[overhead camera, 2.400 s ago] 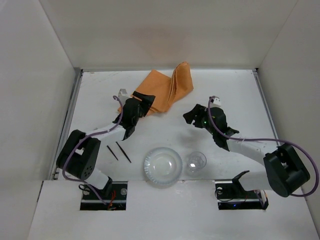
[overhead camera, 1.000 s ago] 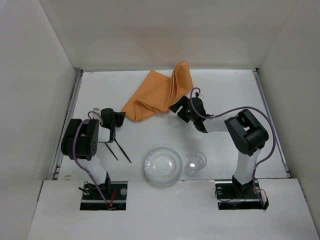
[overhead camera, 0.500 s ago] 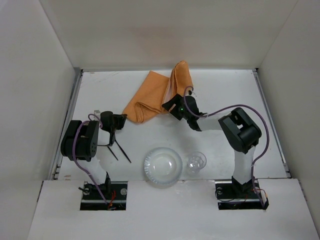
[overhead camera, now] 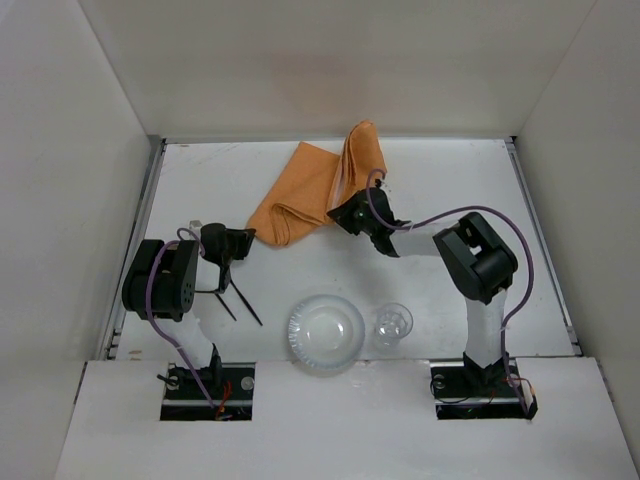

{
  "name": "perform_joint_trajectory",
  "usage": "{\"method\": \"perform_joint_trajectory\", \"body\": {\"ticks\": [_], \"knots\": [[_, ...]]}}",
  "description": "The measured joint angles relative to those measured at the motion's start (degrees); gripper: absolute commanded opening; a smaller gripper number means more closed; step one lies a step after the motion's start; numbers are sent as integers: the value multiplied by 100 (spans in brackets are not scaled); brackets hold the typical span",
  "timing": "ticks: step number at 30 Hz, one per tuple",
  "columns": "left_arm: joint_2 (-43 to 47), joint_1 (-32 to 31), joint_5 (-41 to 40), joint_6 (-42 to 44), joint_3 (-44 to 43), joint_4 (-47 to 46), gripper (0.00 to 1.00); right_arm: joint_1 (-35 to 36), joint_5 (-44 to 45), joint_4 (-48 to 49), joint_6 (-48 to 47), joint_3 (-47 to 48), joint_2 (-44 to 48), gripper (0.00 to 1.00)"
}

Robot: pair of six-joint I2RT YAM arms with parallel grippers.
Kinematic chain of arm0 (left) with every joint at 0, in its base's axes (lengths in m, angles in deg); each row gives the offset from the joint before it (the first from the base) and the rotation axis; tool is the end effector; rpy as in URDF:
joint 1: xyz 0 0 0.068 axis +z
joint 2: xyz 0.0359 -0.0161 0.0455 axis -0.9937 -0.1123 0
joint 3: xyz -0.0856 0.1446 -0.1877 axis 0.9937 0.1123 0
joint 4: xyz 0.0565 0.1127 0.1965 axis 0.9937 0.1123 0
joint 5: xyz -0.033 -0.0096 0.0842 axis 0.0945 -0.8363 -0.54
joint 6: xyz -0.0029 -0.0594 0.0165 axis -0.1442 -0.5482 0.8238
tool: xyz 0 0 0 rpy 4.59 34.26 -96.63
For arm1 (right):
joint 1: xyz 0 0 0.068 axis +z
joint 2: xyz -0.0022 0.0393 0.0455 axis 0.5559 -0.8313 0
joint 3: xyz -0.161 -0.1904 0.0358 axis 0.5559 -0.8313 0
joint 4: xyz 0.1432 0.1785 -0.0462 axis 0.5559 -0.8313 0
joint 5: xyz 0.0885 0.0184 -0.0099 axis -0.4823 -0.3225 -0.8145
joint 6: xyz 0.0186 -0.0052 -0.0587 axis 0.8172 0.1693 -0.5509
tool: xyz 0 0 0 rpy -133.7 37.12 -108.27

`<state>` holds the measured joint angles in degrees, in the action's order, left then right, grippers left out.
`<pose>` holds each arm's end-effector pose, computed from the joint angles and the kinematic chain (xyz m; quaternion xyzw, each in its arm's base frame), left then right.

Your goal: Set the dinner table for one person

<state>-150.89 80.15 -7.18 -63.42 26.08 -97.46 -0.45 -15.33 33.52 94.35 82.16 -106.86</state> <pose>0.2893 -0.0210 0.1160 -0.4634 0.6881 -0.3763 0.4126 0.3444 0.2235 0.1453 0.2327 0.8184 0.3773 0.3656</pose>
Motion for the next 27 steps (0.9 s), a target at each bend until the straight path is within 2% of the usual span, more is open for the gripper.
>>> {"method": "perform_joint_trajectory", "body": {"ticks": [4,10,21,27], "knots": [[-20,15,44,0,11,-39,7,-35,0,-52,87,7,0,13],[-31,52,181,-26,142,-238,6,-208,-83,-50,-37,-396,411,11],[-24,37,293,-208,391,-549,5,-1300,-120,-50,-546,-2695,3497,13],[446,-98,402,-232,798,-428,5,-1768,-177,-870,-654,-3853,4557,13]]}}
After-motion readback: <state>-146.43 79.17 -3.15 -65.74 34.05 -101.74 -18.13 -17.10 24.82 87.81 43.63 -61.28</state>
